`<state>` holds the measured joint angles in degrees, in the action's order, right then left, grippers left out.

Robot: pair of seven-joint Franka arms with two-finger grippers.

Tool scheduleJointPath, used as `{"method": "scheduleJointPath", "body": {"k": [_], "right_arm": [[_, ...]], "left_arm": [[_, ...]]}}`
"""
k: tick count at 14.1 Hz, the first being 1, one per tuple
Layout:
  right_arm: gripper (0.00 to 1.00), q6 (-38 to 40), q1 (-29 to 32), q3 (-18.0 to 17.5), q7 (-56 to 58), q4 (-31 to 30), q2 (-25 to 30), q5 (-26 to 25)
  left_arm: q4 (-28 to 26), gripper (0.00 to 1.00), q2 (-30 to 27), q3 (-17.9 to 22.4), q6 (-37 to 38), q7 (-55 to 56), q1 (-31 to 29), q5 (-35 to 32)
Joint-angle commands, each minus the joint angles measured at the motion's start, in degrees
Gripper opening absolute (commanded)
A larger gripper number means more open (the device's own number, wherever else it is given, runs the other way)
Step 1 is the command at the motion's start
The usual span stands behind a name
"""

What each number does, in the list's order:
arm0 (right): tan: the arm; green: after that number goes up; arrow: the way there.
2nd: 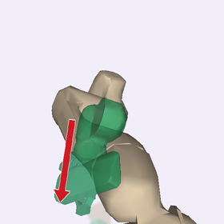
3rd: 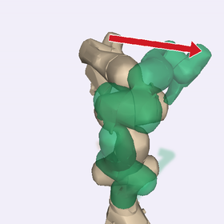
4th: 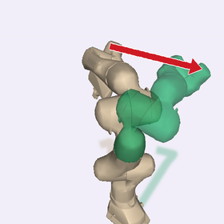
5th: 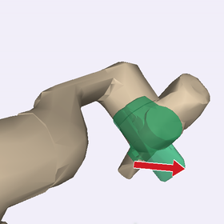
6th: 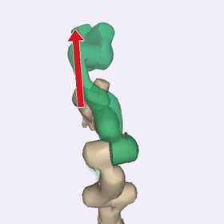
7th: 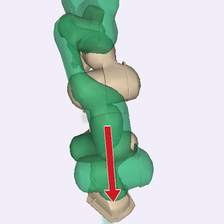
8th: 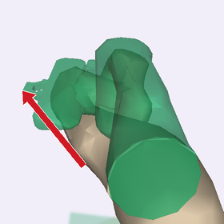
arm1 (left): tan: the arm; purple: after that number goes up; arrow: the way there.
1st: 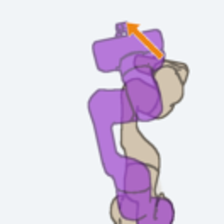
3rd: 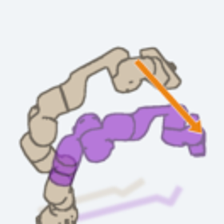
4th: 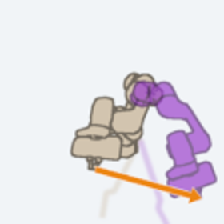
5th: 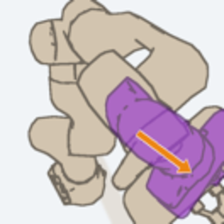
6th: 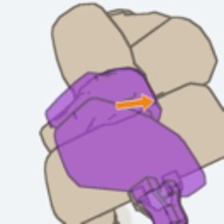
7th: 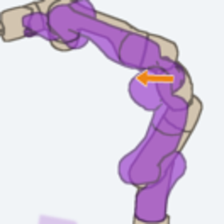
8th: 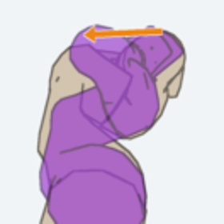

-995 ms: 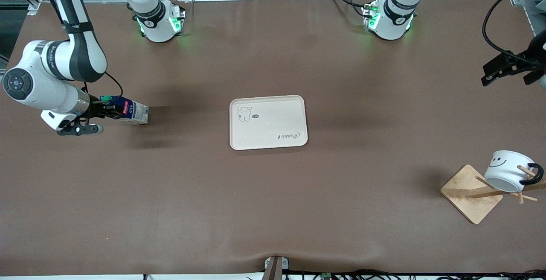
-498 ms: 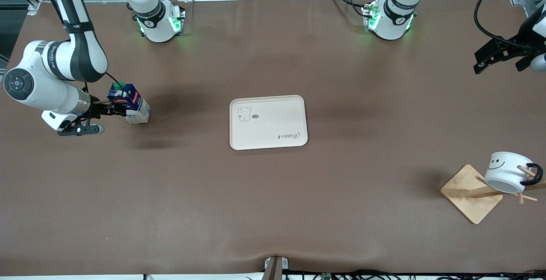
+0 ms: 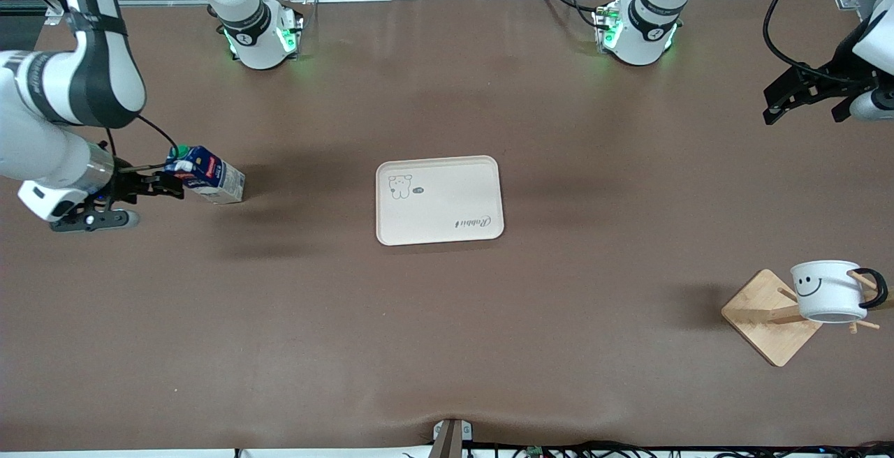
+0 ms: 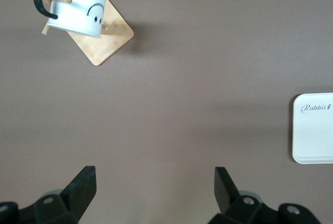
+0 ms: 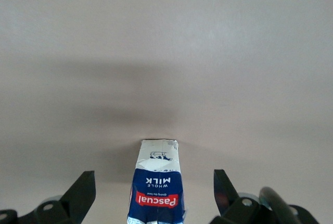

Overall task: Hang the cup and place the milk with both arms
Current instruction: 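Set the milk carton on the table and open the right gripper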

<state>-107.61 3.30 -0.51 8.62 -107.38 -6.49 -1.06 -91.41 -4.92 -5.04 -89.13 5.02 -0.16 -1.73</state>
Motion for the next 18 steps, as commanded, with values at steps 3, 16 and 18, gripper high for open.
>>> {"method": "scheduleJointPath", "body": {"k": [3,16,18], "right_arm": [[1.0,12.2,-0.9,0.1,0.8,20.0,-8.7,-0.1],[1.0,18.6,-1.9,0.0,0.2,26.3,-13.8,-3.3],[1.0,18.4,-2.0,0.1,0.8,28.9,-14.0,-4.2]], "left_arm": [[0.0,1.0,0.3,0.2,-0.7,-0.4,0.2,1.0],[2.5,1.0,0.0,0.6,1.5,-0.1,-0.3,0.2],[2.8,1.0,0.0,0.6,2.2,0.0,-0.4,0.1]]}}
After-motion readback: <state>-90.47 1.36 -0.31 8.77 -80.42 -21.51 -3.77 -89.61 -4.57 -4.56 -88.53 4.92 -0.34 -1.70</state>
